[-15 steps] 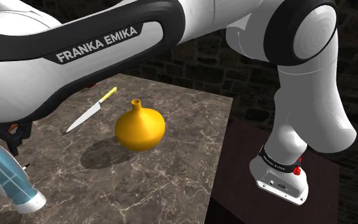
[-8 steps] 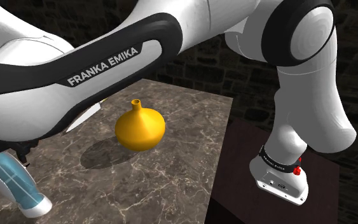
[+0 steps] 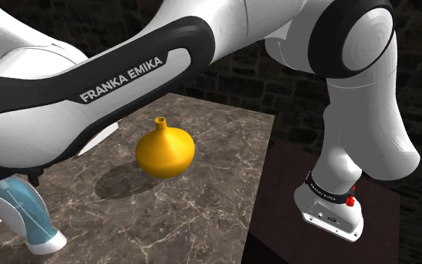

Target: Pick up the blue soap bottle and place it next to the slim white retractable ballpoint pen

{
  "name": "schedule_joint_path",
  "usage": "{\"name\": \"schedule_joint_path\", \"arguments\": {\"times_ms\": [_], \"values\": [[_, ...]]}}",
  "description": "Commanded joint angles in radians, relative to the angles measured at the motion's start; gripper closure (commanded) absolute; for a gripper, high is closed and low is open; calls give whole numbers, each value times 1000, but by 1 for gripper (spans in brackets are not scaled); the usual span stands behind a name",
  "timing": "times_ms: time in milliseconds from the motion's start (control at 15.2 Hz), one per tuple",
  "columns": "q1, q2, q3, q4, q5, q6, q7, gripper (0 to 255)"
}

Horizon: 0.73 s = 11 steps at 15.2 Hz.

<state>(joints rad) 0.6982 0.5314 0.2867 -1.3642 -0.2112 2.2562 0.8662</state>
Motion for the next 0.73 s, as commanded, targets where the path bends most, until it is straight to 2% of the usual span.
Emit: {"name": "schedule_joint_path", "arguments": {"times_ms": [0, 132, 396, 660], "values": [[0, 0, 0, 0, 0, 0, 0, 0], [0, 0, 0, 0, 0, 0, -1, 0], [-15, -85, 14, -14, 25, -69, -13, 0], [-15, -85, 14, -14, 25, -69, -13, 0]]}}
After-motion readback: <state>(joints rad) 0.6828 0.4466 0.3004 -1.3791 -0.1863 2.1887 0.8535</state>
